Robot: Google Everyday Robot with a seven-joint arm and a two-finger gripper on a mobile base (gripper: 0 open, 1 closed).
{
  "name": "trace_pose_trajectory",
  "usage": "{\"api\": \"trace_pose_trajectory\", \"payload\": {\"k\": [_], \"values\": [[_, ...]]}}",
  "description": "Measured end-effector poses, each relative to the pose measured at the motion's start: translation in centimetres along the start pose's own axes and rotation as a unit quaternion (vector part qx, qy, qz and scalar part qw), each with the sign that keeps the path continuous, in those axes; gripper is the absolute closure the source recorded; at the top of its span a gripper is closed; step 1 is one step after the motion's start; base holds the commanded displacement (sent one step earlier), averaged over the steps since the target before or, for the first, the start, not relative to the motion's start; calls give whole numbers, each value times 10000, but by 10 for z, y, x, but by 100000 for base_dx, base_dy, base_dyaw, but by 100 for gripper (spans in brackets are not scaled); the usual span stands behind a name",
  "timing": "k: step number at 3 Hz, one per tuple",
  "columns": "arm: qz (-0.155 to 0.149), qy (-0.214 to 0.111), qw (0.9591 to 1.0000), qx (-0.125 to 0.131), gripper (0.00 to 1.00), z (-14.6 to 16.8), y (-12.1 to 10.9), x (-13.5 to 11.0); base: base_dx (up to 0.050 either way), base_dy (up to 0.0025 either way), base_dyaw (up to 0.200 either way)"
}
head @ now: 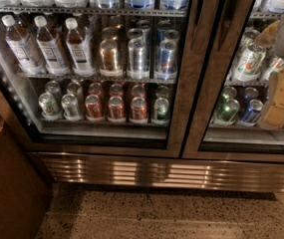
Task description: Open left fridge door
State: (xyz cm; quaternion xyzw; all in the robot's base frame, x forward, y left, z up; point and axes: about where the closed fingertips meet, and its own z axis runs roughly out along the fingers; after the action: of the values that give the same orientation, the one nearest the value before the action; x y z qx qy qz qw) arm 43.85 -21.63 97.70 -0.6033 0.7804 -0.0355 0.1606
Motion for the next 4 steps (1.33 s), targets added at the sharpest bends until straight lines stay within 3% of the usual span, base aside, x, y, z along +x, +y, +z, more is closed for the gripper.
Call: {"api": "trace_pose_trajectory", "payload": {"k": [2, 4], "values": [[7, -59, 10000, 22, 0, 0, -1, -2, 0, 0, 0], [-412, -226, 9988, 132, 0, -7, 5, -38, 0, 0, 0]]}}
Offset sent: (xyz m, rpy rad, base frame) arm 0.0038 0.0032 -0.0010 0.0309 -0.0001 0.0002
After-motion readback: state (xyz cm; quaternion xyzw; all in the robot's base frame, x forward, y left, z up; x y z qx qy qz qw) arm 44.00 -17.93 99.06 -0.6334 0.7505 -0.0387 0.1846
